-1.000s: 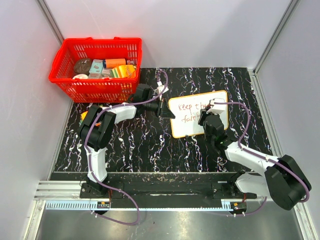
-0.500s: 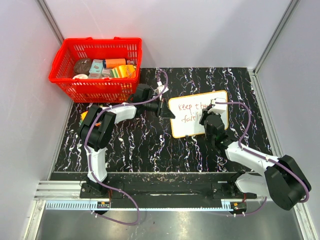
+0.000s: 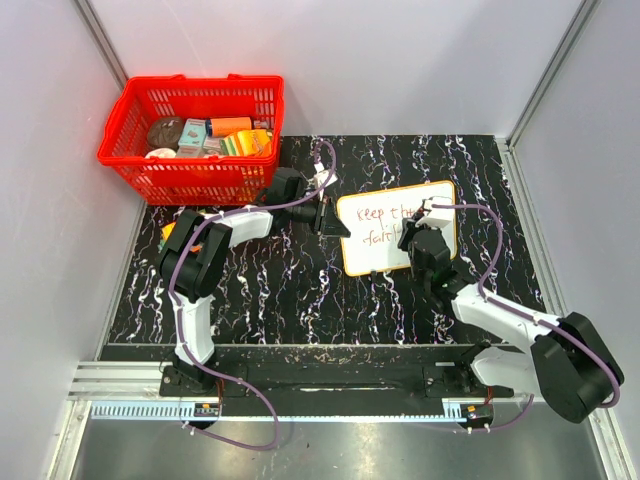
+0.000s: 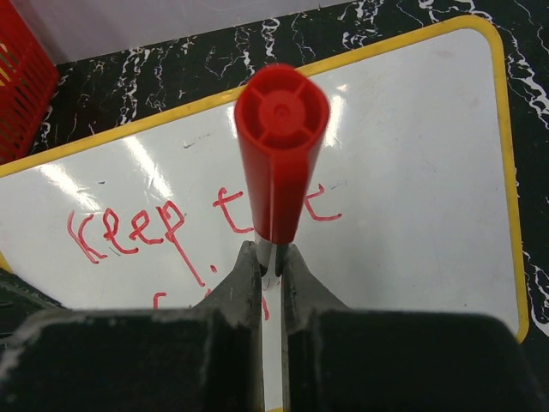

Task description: Write a sentence on the whiteboard

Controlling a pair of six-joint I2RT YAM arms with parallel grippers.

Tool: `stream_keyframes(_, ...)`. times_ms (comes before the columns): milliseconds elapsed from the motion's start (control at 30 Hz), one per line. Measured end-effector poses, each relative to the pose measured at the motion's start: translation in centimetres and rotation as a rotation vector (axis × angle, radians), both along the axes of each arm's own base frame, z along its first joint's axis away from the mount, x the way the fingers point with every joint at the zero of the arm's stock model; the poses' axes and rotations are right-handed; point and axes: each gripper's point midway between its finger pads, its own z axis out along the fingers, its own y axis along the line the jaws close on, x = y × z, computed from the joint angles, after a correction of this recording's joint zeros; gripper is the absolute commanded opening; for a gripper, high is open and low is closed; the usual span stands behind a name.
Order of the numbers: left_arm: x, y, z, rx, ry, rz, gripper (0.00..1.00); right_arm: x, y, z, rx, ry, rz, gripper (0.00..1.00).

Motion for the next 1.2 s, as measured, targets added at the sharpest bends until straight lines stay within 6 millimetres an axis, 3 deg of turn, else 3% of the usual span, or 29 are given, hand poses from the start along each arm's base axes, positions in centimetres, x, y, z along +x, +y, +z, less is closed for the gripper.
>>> stream_keyframes(267,0.00,0.00,0.00,0.000,0.000,0.000,0.00,-0.04,0.44,0.36,0.016,-0.008,0.025,0.00)
stream_keyframes(500,0.01,0.03,-0.05,0.002,0.004,0.003,0.00,0.20,0.63,-0.46,0.007,0.007,0.026,0.00)
stream_keyframes(1200,0.01,0.03,-0.04,0.002,0.004,0.003,0.00,0.29,-0.04,-0.37,0.001,0.001,-0.013,0.00)
